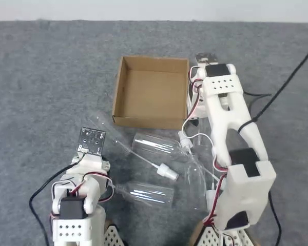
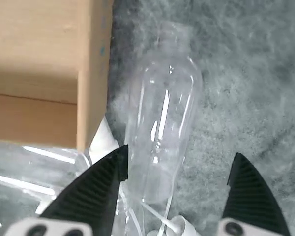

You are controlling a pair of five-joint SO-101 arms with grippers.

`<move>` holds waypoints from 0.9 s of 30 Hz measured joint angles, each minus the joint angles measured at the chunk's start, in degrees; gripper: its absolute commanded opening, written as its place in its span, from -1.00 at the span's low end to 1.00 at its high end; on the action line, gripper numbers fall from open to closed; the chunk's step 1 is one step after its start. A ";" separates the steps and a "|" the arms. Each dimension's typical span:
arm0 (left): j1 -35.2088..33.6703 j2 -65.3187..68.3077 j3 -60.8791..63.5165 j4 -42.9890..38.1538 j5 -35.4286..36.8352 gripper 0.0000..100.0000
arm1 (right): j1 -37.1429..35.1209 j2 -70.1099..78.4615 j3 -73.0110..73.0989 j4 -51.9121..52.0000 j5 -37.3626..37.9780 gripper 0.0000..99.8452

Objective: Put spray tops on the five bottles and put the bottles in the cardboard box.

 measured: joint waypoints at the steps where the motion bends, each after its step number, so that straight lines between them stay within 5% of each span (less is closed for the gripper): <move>1: 0.00 0.00 0.00 0.00 0.00 -0.98 | 0.00 0.44 0.00 -0.44 -0.35 -0.44; 27: 0.00 0.00 0.00 0.00 0.00 -0.98 | 0.09 6.86 0.00 -8.53 -3.16 -0.44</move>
